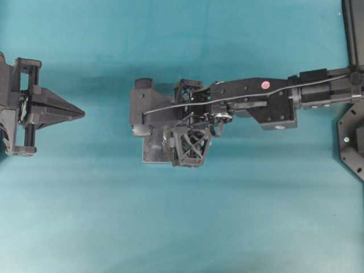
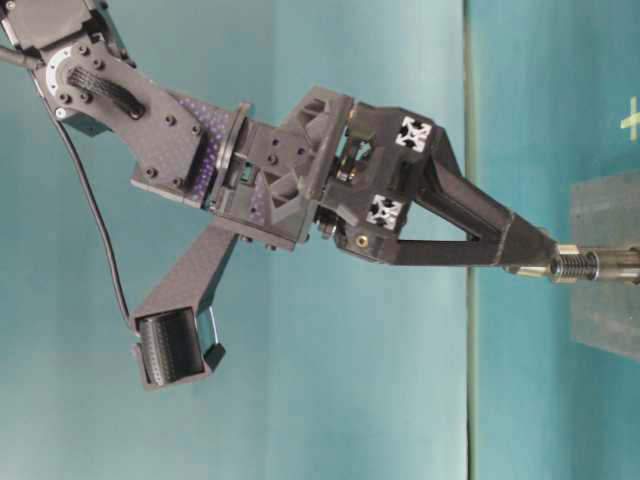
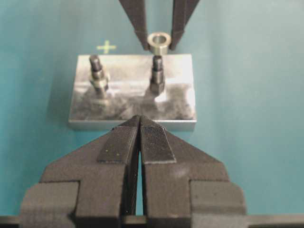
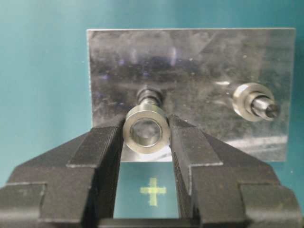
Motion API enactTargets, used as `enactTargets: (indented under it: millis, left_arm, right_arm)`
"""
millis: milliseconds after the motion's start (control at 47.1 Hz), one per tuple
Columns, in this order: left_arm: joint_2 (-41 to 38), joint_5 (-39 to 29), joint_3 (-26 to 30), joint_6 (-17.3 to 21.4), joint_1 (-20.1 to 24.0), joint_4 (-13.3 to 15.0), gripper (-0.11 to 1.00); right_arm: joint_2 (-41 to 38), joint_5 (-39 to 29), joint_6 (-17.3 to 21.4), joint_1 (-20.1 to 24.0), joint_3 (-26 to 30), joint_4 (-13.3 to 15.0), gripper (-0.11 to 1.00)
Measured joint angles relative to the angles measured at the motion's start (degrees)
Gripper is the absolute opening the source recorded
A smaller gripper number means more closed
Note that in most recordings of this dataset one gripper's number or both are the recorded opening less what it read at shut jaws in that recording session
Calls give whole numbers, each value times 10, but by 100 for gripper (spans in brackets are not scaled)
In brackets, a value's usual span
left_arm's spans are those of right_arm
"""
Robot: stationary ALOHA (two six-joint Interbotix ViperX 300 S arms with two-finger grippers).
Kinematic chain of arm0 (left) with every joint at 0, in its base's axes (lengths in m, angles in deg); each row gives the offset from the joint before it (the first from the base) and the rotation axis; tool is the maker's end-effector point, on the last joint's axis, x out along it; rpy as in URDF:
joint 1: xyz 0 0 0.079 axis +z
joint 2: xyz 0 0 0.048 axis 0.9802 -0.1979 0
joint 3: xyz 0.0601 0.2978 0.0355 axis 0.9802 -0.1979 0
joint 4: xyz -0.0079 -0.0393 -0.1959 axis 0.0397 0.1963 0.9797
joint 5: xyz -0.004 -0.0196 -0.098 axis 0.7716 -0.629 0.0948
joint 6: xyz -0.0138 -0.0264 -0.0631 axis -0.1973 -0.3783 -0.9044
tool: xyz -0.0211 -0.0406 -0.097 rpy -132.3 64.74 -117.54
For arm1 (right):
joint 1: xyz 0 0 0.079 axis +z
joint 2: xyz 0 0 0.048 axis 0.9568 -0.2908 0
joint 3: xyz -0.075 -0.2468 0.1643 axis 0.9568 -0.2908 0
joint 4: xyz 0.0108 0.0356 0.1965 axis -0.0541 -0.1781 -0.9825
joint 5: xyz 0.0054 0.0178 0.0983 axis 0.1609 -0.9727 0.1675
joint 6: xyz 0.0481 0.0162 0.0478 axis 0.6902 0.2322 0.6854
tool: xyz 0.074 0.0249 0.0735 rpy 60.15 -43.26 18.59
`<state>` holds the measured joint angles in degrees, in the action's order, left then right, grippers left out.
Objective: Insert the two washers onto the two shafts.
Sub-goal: 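Carry the second washer over the lower steel shaft, then lower the washer down onto the lower shaft and release it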
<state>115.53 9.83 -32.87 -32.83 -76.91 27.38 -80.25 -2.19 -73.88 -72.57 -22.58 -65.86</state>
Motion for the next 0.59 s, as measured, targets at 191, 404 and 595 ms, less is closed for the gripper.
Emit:
enactTargets:
  millis: [191, 404, 595]
  left_arm:
    - [0, 0, 0, 0, 0, 0, 0]
    - [0, 0, 0, 0, 0, 0, 0]
    - [0, 0, -1, 0, 0, 0, 0]
  right_arm:
    - [-10, 0, -1, 0, 1, 4, 33]
    - [-20, 0, -1, -1, 10, 7, 33]
    - [-29, -4, -2, -3, 18, 8, 33]
